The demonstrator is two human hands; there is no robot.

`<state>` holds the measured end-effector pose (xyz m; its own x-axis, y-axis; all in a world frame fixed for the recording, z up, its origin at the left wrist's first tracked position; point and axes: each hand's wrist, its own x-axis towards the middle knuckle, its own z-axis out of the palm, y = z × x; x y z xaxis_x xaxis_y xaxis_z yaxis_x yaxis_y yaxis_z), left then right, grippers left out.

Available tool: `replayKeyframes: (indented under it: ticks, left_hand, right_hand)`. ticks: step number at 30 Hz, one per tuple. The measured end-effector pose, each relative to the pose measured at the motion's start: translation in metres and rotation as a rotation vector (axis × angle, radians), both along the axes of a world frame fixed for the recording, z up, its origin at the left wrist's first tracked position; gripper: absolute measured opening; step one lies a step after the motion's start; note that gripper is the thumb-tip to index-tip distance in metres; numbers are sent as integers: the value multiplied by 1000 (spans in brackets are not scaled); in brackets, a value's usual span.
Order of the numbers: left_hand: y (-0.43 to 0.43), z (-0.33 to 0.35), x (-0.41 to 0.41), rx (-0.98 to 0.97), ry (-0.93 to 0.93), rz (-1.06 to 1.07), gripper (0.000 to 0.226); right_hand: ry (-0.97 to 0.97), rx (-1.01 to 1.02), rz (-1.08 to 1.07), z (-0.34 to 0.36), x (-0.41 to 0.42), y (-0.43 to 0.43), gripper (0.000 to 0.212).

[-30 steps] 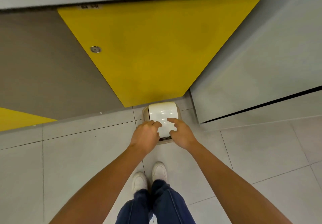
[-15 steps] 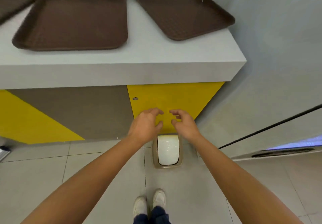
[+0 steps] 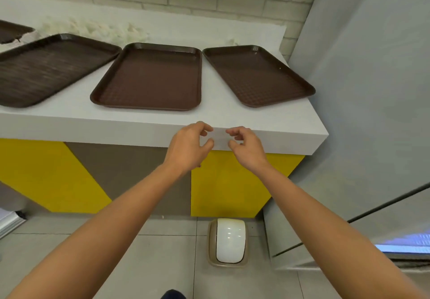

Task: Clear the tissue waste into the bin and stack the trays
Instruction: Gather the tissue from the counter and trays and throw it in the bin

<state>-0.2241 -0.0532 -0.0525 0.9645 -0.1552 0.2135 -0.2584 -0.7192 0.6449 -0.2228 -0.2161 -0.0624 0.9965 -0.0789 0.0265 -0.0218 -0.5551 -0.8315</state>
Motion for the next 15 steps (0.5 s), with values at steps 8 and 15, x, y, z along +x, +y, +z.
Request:
replayKeyframes:
  ticks: [8,15]
  left_hand:
    - [22,30,53,-46,-90,12,28]
    - [46,63,138,-44,-127,-7,30]
  right_hand:
    - [-113,-36,4,26,53,22,29]
    - [-161,-39,-89,54,134,47,26]
